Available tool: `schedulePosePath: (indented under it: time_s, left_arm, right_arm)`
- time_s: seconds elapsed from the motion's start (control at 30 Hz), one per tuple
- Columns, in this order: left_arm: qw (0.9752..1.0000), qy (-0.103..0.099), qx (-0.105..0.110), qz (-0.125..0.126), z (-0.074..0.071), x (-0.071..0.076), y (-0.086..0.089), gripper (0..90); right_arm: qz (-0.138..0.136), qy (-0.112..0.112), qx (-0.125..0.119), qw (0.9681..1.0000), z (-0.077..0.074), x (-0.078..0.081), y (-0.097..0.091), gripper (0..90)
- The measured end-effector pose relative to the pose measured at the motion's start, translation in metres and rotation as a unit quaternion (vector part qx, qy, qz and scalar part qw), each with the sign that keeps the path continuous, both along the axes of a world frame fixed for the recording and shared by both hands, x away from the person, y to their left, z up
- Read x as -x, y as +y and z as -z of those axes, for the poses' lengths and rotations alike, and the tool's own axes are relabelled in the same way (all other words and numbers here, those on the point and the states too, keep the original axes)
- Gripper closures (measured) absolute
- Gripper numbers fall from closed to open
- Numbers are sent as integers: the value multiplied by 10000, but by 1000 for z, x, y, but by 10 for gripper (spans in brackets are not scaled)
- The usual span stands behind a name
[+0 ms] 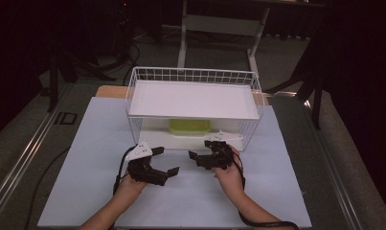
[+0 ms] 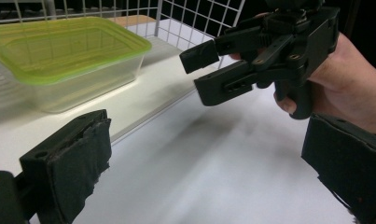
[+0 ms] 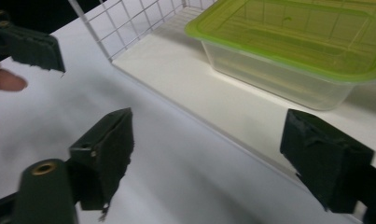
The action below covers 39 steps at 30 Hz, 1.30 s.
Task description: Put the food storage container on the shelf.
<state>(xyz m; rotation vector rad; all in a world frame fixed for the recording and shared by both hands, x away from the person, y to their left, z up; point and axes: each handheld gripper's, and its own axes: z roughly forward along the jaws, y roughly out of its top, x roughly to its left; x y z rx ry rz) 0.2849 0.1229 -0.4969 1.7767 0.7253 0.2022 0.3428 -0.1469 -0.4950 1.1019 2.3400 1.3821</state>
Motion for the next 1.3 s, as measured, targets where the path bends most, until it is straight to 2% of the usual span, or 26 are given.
schedulePosePath:
  time_s: [0.07,0.13,0.17,0.33,0.5,0.87,1.0,1.2,1.3]
  left_arm:
    - [10000,-47,-45,66,-2,1,1,23]
    - [9998,-29,-47,178,-3,2,2,23]
    - [9998,-63,-45,193,-3,3,2,23]
    - [9994,-117,-41,315,-6,10,8,23]
    - [9994,-144,-69,314,-6,18,14,23]
    - [9994,-137,-142,279,-8,36,33,23]
    - [9995,-99,-155,252,-7,44,41,23]
    - [9994,-74,-278,165,-3,53,52,23]
    - [9993,-76,-344,145,-1,57,56,23]
  right_arm:
    - [10,-81,36,10000,-2,3,-4,171]
    - [-33,-42,-30,10000,-4,7,-8,170]
    - [-12,-62,24,10000,-5,9,-10,170]
    - [-14,-168,-20,9999,-8,21,-22,171]
    - [3,-158,6,9999,-10,31,-34,171]
    - [-80,-124,-144,9998,-14,53,-55,174]
    - [5,-201,-117,9997,-18,62,-60,199]
    - [-73,-309,27,9995,-21,74,-71,198]
    - [-157,-302,-2,9994,-19,77,-77,191]
